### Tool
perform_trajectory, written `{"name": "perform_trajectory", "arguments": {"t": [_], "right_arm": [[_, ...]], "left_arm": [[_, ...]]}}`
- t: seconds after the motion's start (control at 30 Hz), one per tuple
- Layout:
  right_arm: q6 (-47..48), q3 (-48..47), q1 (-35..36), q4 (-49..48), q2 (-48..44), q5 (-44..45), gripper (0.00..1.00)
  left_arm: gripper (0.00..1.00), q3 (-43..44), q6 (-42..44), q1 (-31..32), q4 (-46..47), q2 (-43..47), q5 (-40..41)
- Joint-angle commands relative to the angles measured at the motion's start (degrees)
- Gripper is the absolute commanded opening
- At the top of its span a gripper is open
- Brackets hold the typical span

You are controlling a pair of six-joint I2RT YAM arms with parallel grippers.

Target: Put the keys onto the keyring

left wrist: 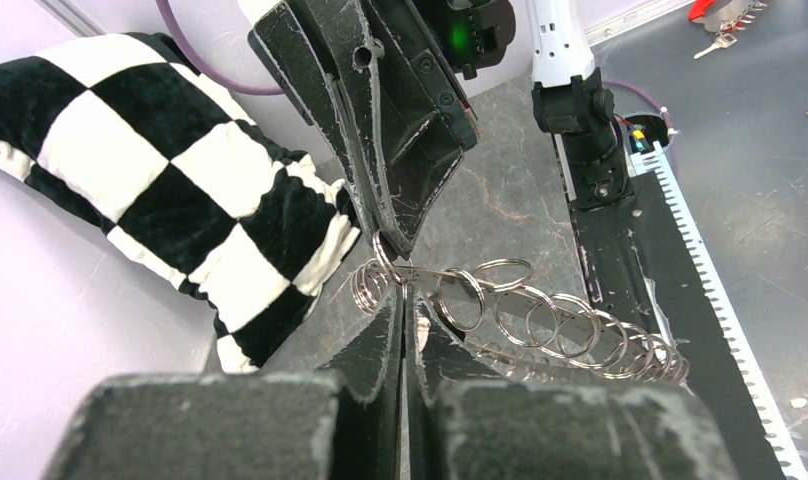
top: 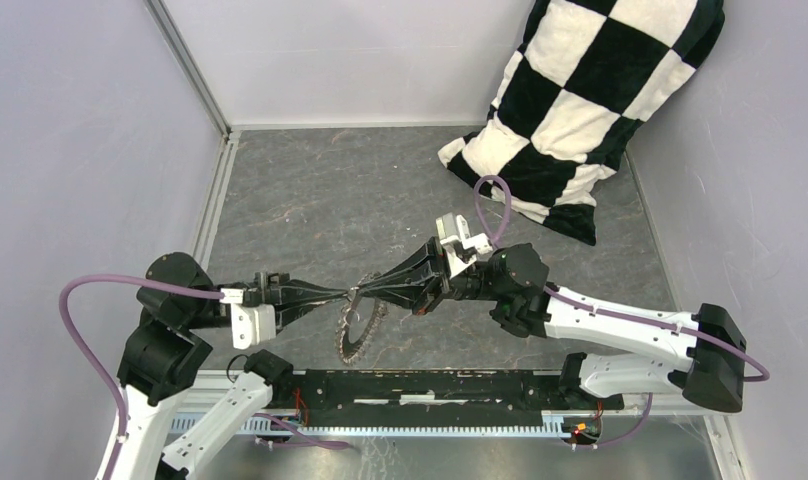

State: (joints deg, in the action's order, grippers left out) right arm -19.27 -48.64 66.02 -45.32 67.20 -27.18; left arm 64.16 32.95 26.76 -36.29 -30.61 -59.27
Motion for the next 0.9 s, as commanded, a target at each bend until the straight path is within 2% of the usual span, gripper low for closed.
{"name": "perform_trajectory", "arguments": {"t": [0.0, 0.3, 0.6, 0.63, 0.7, 0.87], "right_arm": [[-0.5, -3.0, 0.5, -3.7, -0.1, 2.7, 0.00], [-3.0, -2.1, 1.9, -8.9, 1.0, 7.7, 0.00], [-3.8, -0.3, 3.4, -13.0, 1.4, 12.8, 0.00], [-3.9, -0.3, 3.5, -13.1, 1.6, 12.9, 0.00], [-3.9, -0.5, 3.5, -12.9, 1.7, 12.5, 0.00], [-1.5, 0.3, 3.6, -9.0, 0.2, 12.8, 0.00]], "left_arm": [[0.02, -1.2, 2.3, 0.1, 0.8, 1.5, -1.4], [0.02, -1.5, 5.8, 0.1, -1.2, 1.5, -2.8], [0.02, -2.4, 5.5, 0.1, -1.3, 1.2, -4.9], [0.06, -2.5, 5.1, 0.1, -1.4, 1.1, -5.1], [0.29, -2.5, 4.0, 0.1, -1.4, 1.1, -4.6], [0.38, -1.3, 0.0, 0.1, -1.2, 0.7, 0.1]]}}
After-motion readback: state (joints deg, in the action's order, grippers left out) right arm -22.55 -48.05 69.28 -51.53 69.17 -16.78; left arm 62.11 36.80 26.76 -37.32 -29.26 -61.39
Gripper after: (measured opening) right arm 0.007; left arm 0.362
